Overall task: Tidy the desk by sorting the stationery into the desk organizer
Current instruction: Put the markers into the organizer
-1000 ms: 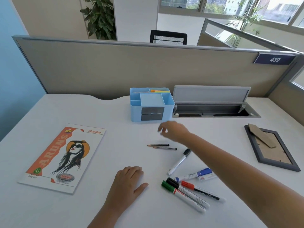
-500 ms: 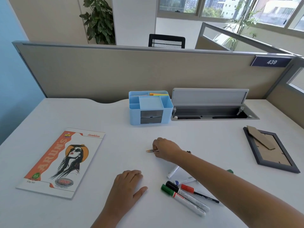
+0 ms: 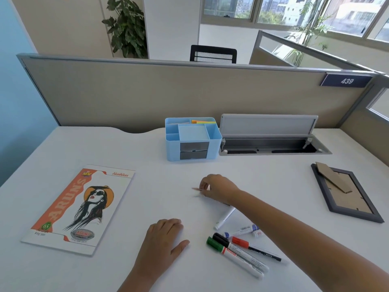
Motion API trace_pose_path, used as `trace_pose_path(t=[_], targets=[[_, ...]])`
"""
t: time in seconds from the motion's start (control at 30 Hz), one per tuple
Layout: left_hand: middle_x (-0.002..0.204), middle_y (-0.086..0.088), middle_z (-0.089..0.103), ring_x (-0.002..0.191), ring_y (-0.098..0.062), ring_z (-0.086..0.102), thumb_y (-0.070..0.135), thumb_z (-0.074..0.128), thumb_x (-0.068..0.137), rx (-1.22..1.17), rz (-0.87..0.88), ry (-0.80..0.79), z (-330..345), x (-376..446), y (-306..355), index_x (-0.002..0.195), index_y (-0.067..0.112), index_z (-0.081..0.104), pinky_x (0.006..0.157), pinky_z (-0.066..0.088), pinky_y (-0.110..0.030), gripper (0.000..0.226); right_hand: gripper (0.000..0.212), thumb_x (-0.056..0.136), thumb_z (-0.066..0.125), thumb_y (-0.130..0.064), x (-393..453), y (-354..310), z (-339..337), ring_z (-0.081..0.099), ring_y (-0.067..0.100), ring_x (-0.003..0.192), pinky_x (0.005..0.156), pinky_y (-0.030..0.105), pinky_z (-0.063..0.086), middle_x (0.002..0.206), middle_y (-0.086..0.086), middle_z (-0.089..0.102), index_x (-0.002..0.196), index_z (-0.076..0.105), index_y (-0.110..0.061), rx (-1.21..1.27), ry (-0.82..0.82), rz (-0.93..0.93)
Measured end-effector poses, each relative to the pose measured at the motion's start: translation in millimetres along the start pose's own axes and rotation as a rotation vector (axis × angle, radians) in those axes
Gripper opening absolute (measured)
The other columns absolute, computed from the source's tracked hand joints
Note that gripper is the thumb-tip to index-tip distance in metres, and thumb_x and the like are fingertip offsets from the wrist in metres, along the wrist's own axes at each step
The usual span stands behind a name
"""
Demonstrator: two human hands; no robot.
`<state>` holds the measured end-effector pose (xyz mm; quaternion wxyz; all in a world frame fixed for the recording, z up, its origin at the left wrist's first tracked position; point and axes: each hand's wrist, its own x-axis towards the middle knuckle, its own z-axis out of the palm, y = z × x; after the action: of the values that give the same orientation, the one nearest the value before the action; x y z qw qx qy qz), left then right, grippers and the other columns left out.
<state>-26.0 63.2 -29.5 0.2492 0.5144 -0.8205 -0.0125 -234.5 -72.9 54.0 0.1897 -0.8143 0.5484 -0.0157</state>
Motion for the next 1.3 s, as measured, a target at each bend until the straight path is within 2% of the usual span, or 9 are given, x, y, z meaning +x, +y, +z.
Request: trace_pose_path(t=[0.2, 0.3, 0.33, 0.43, 0.53, 0.83, 1.1, 1.2, 1.3], targets=[[0.106, 0.013, 0.061, 0.097, -0.006, 0.048, 0.052, 0.048, 0.082, -0.015, -0.006, 0.01, -0.3, 0.3, -0.2, 0.098, 0.026, 0.059, 0.079, 0.033, -0.021, 0.033, 0.012, 0.084, 0.064, -0.03, 13.7, 2.5, -47.4, 0.057, 0.012, 0.064, 0.062, 0.025, 0.048, 0.076, -0.003, 0.063, 0.091, 0.065, -0.019, 0.32, 0.364, 0.119], [0.106, 0.013, 0.061, 0.097, -0.006, 0.047, 0.052, 0.047, 0.082, -0.016, -0.009, 0.013, -0.5, -0.1, 0.4, 0.098, 0.026, 0.059, 0.079, 0.032, -0.021, 0.032, 0.009, 0.086, 0.063, -0.024, 24.9, 5.4, -75.6, 0.053, 0.003, 0.054, 0.051, 0.007, 0.041, 0.065, -0.007, 0.06, 0.091, 0.06, -0.017, 0.537, 0.566, 0.196], [0.106, 0.013, 0.061, 0.097, -0.006, 0.047, 0.051, 0.047, 0.082, -0.015, -0.011, 0.011, -0.4, -0.3, 0.4, 0.097, 0.025, 0.06, 0.079, 0.032, -0.02, 0.033, 0.011, 0.086, 0.062, -0.022, 29.7, 6.8, -81.9, 0.053, 0.002, 0.055, 0.054, 0.008, 0.043, 0.068, -0.004, 0.063, 0.093, 0.06, -0.015, 0.606, 0.617, 0.215], [0.106, 0.013, 0.061, 0.097, -0.005, 0.047, 0.051, 0.047, 0.082, -0.013, -0.016, 0.008, -0.9, 0.6, 0.6, 0.098, 0.025, 0.06, 0.079, 0.032, -0.02, 0.033, 0.009, 0.084, 0.062, -0.022, 42.7, 12.9, -89.6, 0.059, 0.013, 0.065, 0.069, 0.035, 0.054, 0.086, 0.004, 0.07, 0.09, 0.056, -0.019, 0.686, 0.696, 0.276], [0.104, 0.013, 0.061, 0.096, -0.006, 0.047, 0.05, 0.047, 0.082, -0.01, -0.009, 0.018, -2.4, 1.7, 2.1, 0.096, 0.025, 0.06, 0.078, 0.032, -0.02, 0.031, 0.008, 0.085, 0.06, -0.024, 49.6, 18.8, -87.7, 0.063, 0.022, 0.08, 0.073, 0.04, 0.055, 0.092, 0.002, 0.067, 0.092, 0.057, -0.019, 0.558, 0.63, 0.305], [0.104, 0.013, 0.062, 0.095, -0.006, 0.048, 0.05, 0.047, 0.083, -0.011, -0.009, 0.0, -2.2, 1.4, 1.3, 0.097, 0.025, 0.061, 0.077, 0.032, -0.019, 0.032, 0.019, 0.09, 0.053, -0.023, 62.9, 22.5, -98.5, 0.063, 0.026, 0.086, 0.074, 0.035, 0.054, 0.097, 0.009, 0.069, 0.101, 0.064, -0.014, 0.265, 0.53, 0.325], [0.104, 0.013, 0.061, 0.094, -0.006, 0.047, 0.05, 0.047, 0.083, -0.001, -0.008, 0.002, -3.1, 1.0, 1.1, 0.098, 0.024, 0.061, 0.078, 0.032, -0.02, 0.033, 0.037, 0.088, 0.059, -0.02, 63.1, 21.2, -103.7, 0.06, 0.016, 0.072, 0.067, 0.031, 0.051, 0.089, 0.008, 0.065, 0.123, 0.049, -0.012, 0.544, 0.535, 0.32], [0.105, 0.014, 0.06, 0.095, -0.005, 0.047, 0.05, 0.047, 0.083, -0.003, -0.009, 0.004, -2.6, 0.7, 1.3, 0.098, 0.025, 0.059, 0.079, 0.032, -0.02, 0.032, 0.033, 0.087, 0.061, -0.021, 55.3, 19.2, -96.4, 0.058, 0.012, 0.064, 0.068, 0.033, 0.052, 0.074, -0.001, 0.059, 0.117, 0.051, -0.012, 0.529, 0.518, 0.31], [0.105, 0.013, 0.06, 0.095, -0.006, 0.048, 0.05, 0.047, 0.083, -0.011, -0.012, 0.009, -1.7, 0.2, 0.7, 0.098, 0.025, 0.059, 0.079, 0.032, -0.02, 0.032, 0.023, 0.084, 0.065, -0.026, 43.9, 19.3, -77.1, 0.058, 0.017, 0.067, 0.066, 0.031, 0.05, 0.076, 0.003, 0.061, 0.101, 0.055, -0.015, 0.371, 0.293, 0.274]])
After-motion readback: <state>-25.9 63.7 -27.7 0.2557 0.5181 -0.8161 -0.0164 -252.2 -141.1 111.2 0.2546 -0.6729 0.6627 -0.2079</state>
